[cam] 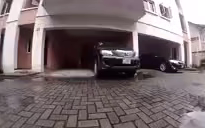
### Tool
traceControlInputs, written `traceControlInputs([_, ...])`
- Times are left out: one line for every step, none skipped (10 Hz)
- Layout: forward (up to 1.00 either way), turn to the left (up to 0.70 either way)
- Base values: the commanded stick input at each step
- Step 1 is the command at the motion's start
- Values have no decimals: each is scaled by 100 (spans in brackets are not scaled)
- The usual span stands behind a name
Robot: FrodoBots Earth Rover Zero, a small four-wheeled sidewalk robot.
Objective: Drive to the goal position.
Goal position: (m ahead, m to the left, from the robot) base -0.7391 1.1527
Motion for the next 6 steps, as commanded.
traceControlInputs([0,-50])
traceControlInputs([0,-50])
traceControlInputs([0,-50])
traceControlInputs([0,-50])
traceControlInputs([0,-50])
traceControlInputs([0,-50])
